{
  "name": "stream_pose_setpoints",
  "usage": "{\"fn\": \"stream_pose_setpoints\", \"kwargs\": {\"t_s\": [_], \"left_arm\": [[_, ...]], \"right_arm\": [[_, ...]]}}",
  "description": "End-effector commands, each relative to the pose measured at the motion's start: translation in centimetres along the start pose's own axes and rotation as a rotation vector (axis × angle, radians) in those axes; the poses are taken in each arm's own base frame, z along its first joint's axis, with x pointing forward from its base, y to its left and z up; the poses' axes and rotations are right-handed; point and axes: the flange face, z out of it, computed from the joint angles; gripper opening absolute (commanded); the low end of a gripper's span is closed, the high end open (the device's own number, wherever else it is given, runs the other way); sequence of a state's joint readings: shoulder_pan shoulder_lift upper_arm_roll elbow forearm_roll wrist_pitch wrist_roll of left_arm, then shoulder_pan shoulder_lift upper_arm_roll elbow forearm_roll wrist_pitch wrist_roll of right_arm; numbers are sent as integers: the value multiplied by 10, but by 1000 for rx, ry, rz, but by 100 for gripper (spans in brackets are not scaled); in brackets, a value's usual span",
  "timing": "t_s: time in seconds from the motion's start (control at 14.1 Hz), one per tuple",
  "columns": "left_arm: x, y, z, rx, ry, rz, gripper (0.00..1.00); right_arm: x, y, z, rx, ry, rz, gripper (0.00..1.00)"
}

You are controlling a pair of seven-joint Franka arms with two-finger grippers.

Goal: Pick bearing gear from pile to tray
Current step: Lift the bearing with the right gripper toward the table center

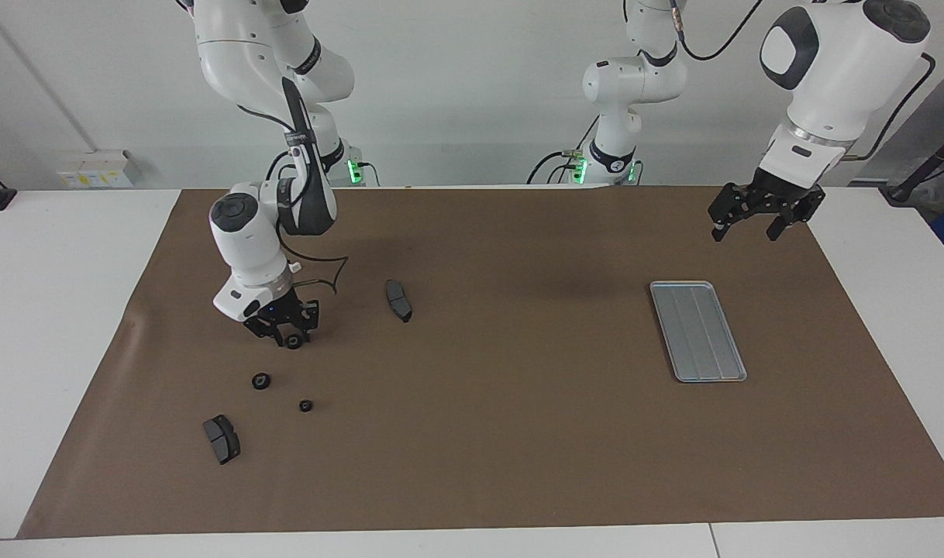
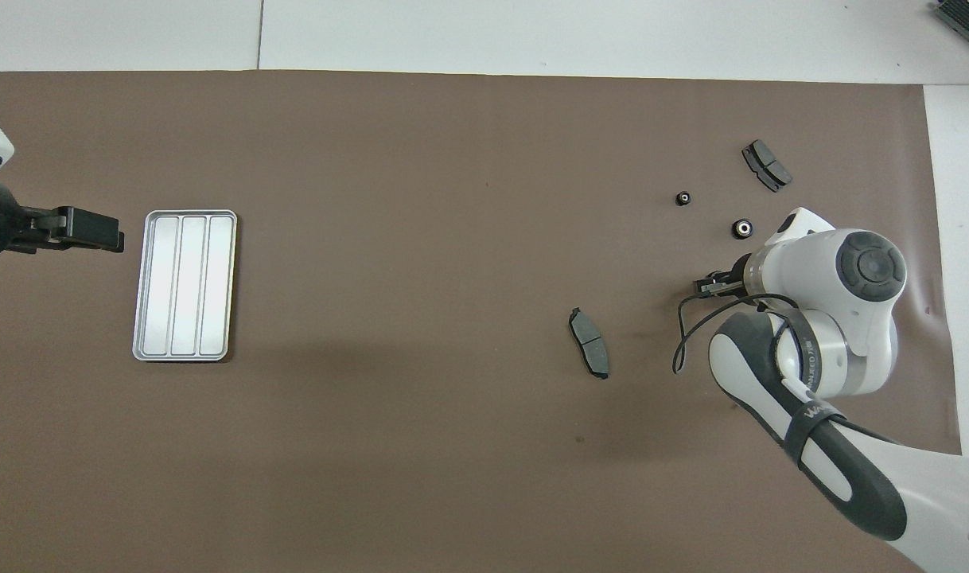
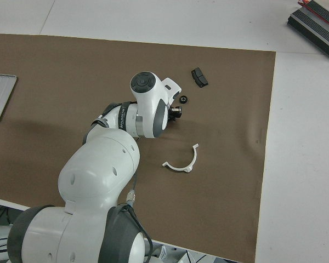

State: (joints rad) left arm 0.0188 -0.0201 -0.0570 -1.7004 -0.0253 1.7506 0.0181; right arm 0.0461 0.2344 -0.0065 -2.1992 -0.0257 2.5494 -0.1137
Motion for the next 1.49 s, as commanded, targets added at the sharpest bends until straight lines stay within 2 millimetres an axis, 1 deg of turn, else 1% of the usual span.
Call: {"fn": "stream_pose_setpoints", "kwargs": {"t_s": [0.0,0.14,0.28,0.43,0.5,0.71,0.78,0.85,0.92,1.0,1.14,1.28,1.42], "left_arm": [[-3,-4,-5,10,-8,10,100],[-3,-3,-6,10,-6,12,100],[-3,-3,-5,10,-8,12,100],[-3,-3,-6,10,-6,12,100],[-3,-3,-6,10,-6,12,100],[-3,-3,-6,10,-6,12,100],[-3,-3,-6,10,-6,12,100],[-3,-3,-5,10,-8,12,100],[-3,-3,-6,10,-6,12,100],[-3,-3,-6,10,-6,12,100],[-3,-4,-6,11,-6,10,100],[-3,-3,-6,10,-6,12,100],[-3,-4,-6,11,-6,9,100]], "right_arm": [[-4,4,-1,5,17,-19,55],[-4,4,-1,6,17,-16,54],[-5,5,-1,5,17,-16,47],[-5,5,1,6,12,-16,18],[-5,4,1,6,11,-15,0],[-3,2,0,7,11,-12,0],[-1,2,-3,6,18,-4,0],[4,2,-13,5,29,25,0],[12,-4,-30,7,34,52,0],[20,-14,-47,10,22,68,0],[41,-27,-82,12,-4,129,0],[63,-65,-112,18,-10,191,0],[73,-108,-127,29,5,241,0]]}}
